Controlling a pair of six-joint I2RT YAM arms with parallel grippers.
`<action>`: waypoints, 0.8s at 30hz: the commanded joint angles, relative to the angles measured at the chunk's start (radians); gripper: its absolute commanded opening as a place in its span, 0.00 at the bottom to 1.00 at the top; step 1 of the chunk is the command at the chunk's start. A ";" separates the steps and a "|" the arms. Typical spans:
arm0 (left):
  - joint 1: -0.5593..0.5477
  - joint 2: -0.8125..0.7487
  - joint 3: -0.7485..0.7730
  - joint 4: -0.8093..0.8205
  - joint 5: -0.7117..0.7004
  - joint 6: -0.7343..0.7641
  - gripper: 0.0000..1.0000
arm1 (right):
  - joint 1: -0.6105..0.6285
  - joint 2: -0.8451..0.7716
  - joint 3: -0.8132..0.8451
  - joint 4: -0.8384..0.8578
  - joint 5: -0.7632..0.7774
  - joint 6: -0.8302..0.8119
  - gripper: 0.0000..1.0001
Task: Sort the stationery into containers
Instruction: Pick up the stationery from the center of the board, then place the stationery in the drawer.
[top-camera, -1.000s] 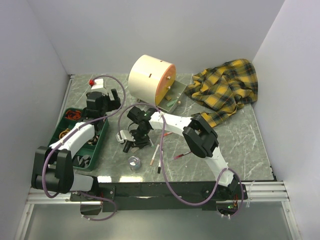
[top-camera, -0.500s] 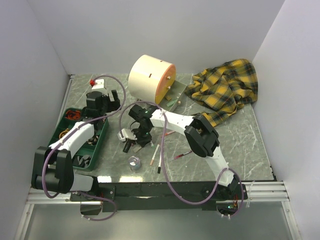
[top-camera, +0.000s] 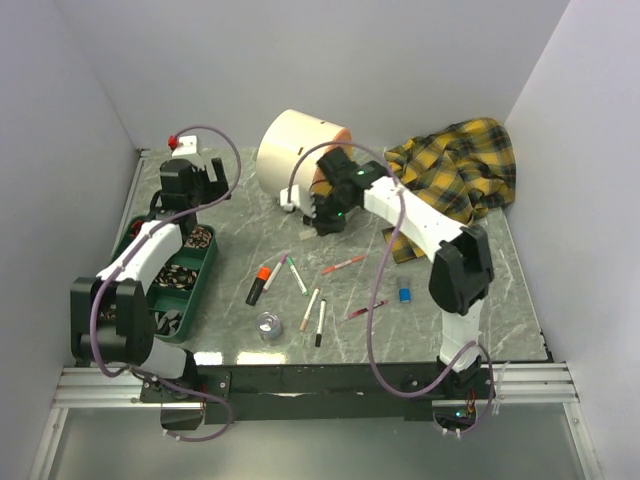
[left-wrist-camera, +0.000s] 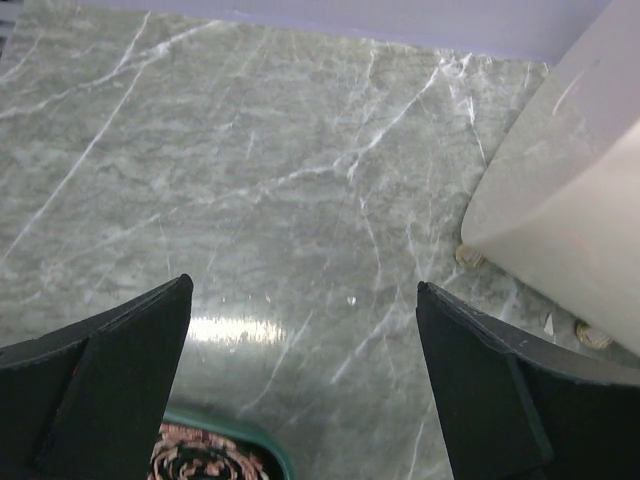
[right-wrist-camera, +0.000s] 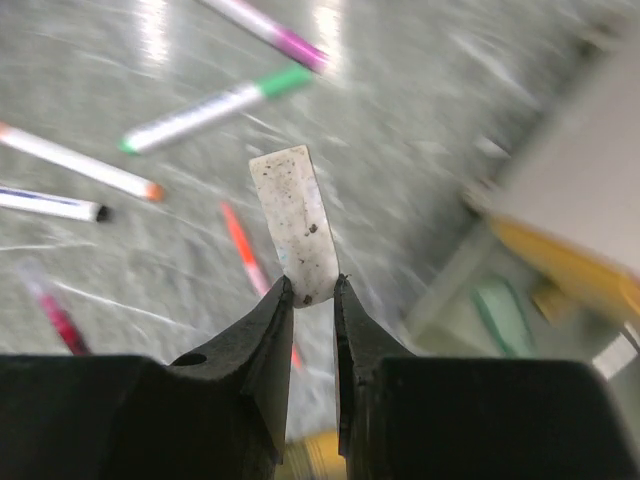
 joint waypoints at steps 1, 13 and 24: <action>0.003 0.060 0.113 -0.007 0.014 0.028 0.99 | -0.071 -0.112 -0.052 0.068 0.090 0.051 0.10; 0.003 0.233 0.331 -0.053 0.021 -0.013 0.99 | -0.221 -0.039 -0.026 0.221 0.235 0.085 0.10; 0.003 0.287 0.397 -0.075 0.026 -0.015 0.99 | -0.226 0.050 0.030 0.323 0.327 0.086 0.26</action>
